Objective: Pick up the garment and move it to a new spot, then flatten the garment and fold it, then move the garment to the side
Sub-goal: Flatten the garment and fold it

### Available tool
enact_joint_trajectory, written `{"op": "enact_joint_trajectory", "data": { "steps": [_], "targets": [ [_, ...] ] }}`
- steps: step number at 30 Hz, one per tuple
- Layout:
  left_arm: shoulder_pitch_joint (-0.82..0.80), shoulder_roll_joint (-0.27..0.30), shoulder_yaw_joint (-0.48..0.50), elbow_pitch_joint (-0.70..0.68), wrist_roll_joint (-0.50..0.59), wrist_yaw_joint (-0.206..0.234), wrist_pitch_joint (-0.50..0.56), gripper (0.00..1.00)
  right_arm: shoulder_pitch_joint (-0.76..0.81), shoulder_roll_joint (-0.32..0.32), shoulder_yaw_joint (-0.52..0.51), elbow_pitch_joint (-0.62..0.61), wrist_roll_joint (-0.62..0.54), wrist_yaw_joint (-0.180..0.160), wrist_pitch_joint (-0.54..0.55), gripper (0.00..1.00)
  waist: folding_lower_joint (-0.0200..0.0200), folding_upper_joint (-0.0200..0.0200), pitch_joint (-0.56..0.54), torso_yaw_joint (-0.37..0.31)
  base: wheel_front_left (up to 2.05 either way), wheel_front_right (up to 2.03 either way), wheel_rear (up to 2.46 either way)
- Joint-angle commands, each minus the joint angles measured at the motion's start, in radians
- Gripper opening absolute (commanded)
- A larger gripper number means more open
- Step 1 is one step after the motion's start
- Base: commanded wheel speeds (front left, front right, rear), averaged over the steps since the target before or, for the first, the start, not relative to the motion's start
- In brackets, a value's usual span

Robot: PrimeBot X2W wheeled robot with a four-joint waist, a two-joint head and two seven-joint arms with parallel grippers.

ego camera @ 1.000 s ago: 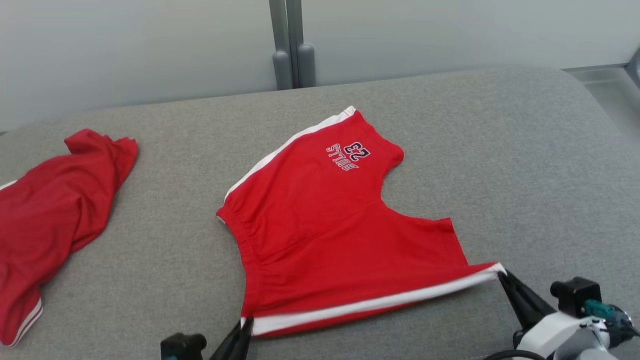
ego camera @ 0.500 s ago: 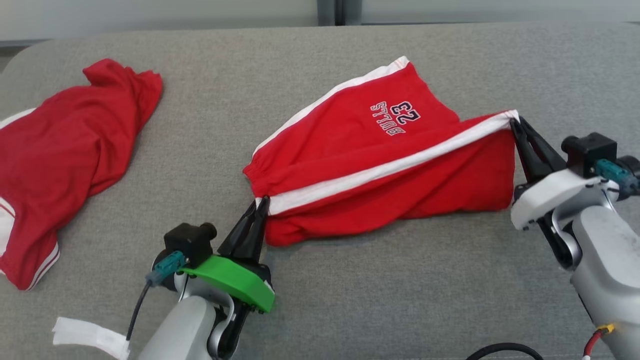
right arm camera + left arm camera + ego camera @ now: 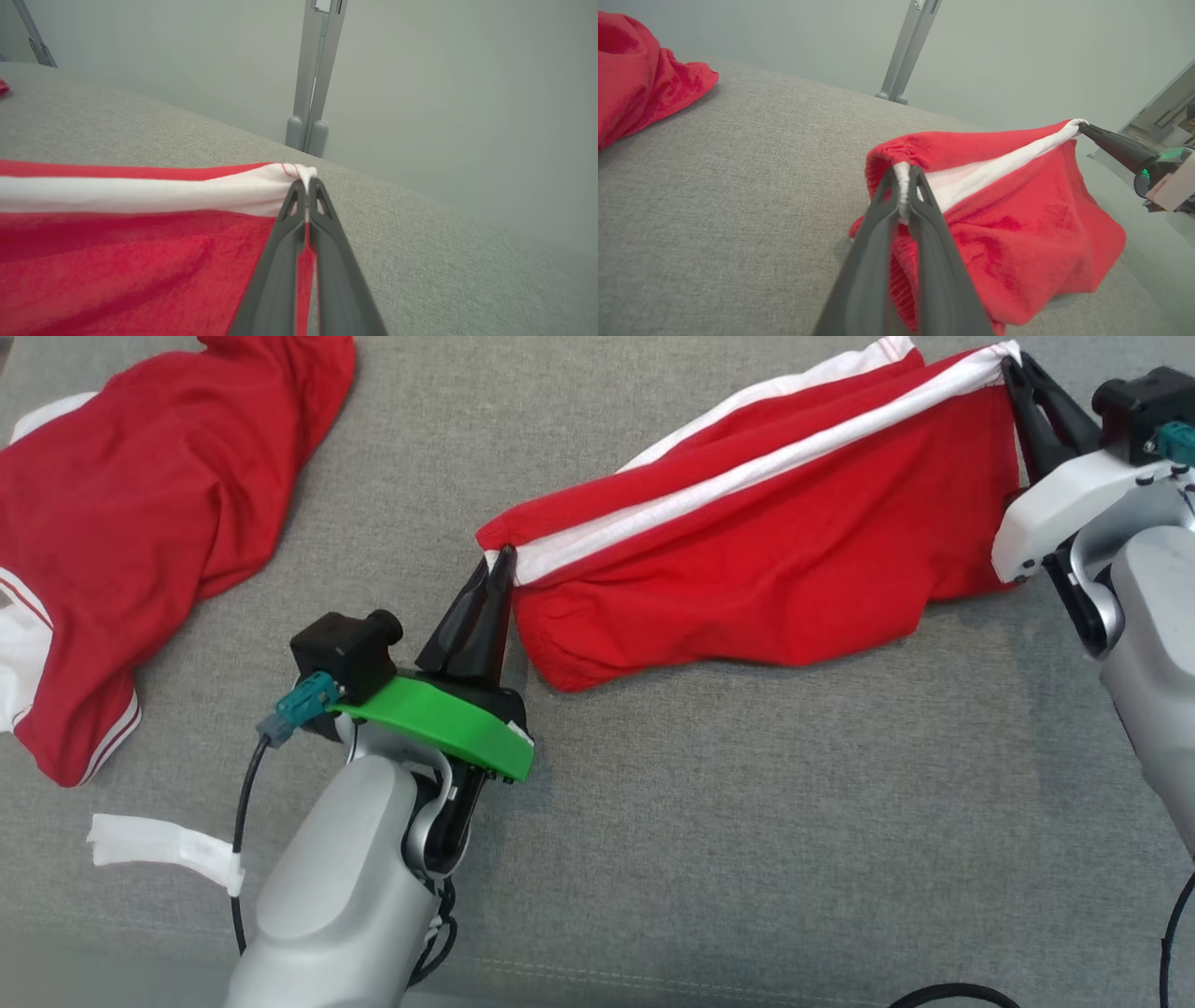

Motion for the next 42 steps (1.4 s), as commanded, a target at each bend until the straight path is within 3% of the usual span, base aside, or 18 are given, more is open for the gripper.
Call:
{"op": "enact_joint_trajectory", "data": {
  "steps": [1,11,12,13,14,15,25,31,40,41,42],
  "targets": [
    [-0.024,0.0,0.008,0.001,0.012,0.003,0.0,0.0,-0.019,-0.008,0.002,0.014,-0.01,-0.002,0.0,0.0,0.0,0.0,0.079,0.057,0.0,0.0,0.0],
    [-0.084,-0.005,0.005,-0.042,-0.02,0.003,0.0,0.0,-0.179,0.004,0.013,0.123,-0.04,-0.002,0.0,0.0,0.0,0.0,0.16,0.08,0.0,0.0,0.0],
    [-0.086,-0.005,0.003,-0.041,-0.023,0.003,0.0,0.2,-0.183,0.007,0.01,0.129,-0.043,-0.002,0.0,0.0,0.0,0.0,0.163,0.08,0.0,0.0,0.0],
    [-0.091,-0.005,0.0,-0.043,-0.019,0.003,0.0,0.52,-0.185,0.011,0.007,0.134,-0.043,-0.002,0.0,0.1,0.0,0.0,0.165,0.08,0.0,0.0,0.0],
    [-0.092,-0.005,-0.003,-0.044,-0.023,0.003,0.0,1.0,-0.187,0.014,-0.001,0.132,-0.039,-0.002,0.0,0.31,0.0,0.0,0.166,0.079,0.0,0.0,0.0],
    [-0.09,-0.005,0.001,-0.048,-0.016,0.003,0.0,1.0,-0.175,0.022,-0.02,0.112,-0.031,-0.002,0.0,1.0,0.0,0.0,0.163,0.074,0.0,0.0,0.0],
    [0.002,-0.005,0.101,-0.087,0.067,0.003,0.0,1.0,0.017,0.037,-0.116,-0.049,0.029,-0.002,0.0,1.0,0.0,0.0,0.094,0.04,0.0,0.0,0.0],
    [0.061,-0.005,0.131,-0.104,0.102,0.003,0.0,1.0,0.136,0.053,-0.091,-0.031,0.083,-0.002,0.0,1.0,0.0,0.0,0.064,0.032,0.0,0.0,0.0],
    [0.089,-0.005,0.119,-0.119,0.096,0.003,0.0,1.0,0.159,0.079,-0.118,0.072,0.114,-0.002,0.001,1.0,0.0,0.0,0.059,0.051,0.0,0.0,0.0],
    [0.092,-0.005,0.117,-0.119,0.097,0.003,0.0,1.0,0.163,0.086,-0.113,0.086,0.118,-0.002,0.001,0.72,0.0,0.0,0.056,0.053,0.0,0.0,0.0],
    [0.094,-0.005,0.116,-0.118,0.099,0.003,0.0,1.0,0.168,0.097,-0.103,0.101,0.123,-0.002,0.002,0.29,0.0,0.0,0.052,0.055,0.0,0.0,0.0]
  ]
}}
